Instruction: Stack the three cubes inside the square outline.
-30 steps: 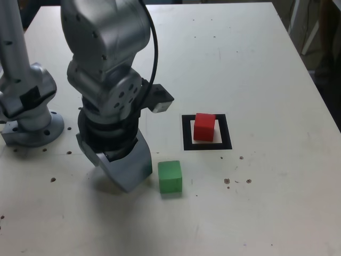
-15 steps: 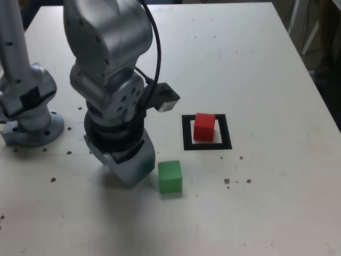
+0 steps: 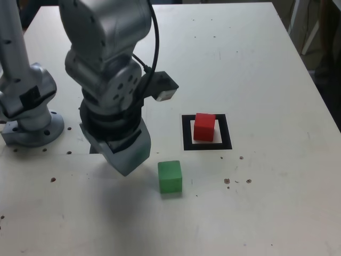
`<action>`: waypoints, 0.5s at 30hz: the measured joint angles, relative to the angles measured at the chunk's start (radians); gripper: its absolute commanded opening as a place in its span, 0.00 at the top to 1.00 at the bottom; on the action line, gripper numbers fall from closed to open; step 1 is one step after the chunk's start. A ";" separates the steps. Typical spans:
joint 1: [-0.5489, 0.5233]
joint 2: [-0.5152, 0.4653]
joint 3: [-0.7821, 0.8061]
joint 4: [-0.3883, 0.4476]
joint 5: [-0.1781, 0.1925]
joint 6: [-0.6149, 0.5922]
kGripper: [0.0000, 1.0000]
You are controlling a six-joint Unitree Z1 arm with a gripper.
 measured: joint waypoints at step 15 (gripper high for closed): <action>0.199 -0.016 -0.193 0.134 -0.068 0.005 0.71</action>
